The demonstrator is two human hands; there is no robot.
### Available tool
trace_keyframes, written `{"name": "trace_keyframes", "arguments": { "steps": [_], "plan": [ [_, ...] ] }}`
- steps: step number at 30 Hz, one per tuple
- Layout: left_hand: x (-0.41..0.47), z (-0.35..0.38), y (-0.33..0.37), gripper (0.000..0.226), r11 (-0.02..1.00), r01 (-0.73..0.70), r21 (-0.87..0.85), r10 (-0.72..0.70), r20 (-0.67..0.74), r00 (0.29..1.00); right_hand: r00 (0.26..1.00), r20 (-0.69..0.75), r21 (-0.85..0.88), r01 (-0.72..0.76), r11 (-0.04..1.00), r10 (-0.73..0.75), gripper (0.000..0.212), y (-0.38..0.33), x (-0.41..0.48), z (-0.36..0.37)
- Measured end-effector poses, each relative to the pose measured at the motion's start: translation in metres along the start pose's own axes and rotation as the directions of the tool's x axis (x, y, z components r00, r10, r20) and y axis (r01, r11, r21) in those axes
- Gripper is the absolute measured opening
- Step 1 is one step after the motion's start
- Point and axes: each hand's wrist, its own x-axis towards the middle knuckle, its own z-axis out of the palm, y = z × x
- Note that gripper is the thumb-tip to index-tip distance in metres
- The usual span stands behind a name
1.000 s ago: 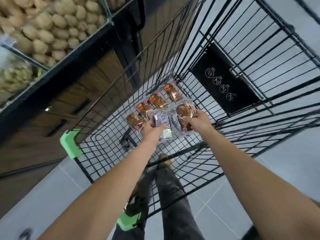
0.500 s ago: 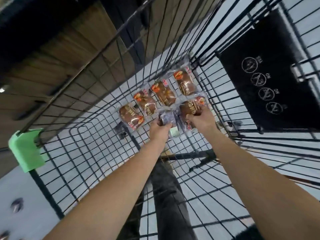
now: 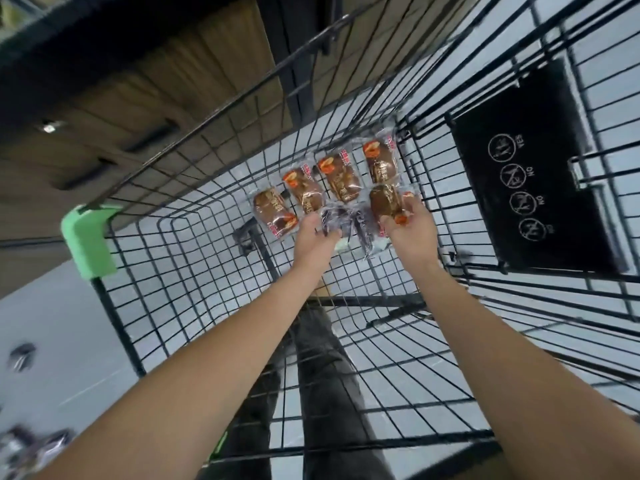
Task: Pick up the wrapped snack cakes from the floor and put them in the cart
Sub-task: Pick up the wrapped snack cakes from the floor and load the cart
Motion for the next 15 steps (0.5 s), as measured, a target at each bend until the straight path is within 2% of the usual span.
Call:
{"name": "trace_keyframes", "arguments": {
  "steps": [3,8,12,15],
  "plan": [
    [-0.024,-0.019,0.005,0.046,0.999,-0.052,-0.011,0.052,-0.013,0.999,0.998,0.003,-0.039,0.057,0.998,-0.057,0.036,-0.018,-0.025,-0.001],
    [-0.063,-0.066,0.011,0.043,0.993,-0.100,-0.066,0.096,-0.061,0.994,0.995,0.064,0.015,0.080,0.997,-0.081,0.027,-0.053,-0.074,0.011],
    [-0.102,-0.118,0.002,0.045,0.980,-0.178,-0.084,0.167,-0.128,0.978,0.970,0.191,0.027,0.150,0.988,-0.152,0.031,-0.083,-0.125,0.030],
    [-0.131,-0.164,-0.015,0.045,0.968,-0.246,-0.058,0.235,-0.152,0.960,0.929,0.274,0.000,0.259,0.966,-0.250,0.034,-0.103,-0.170,0.054]
  ]
}}
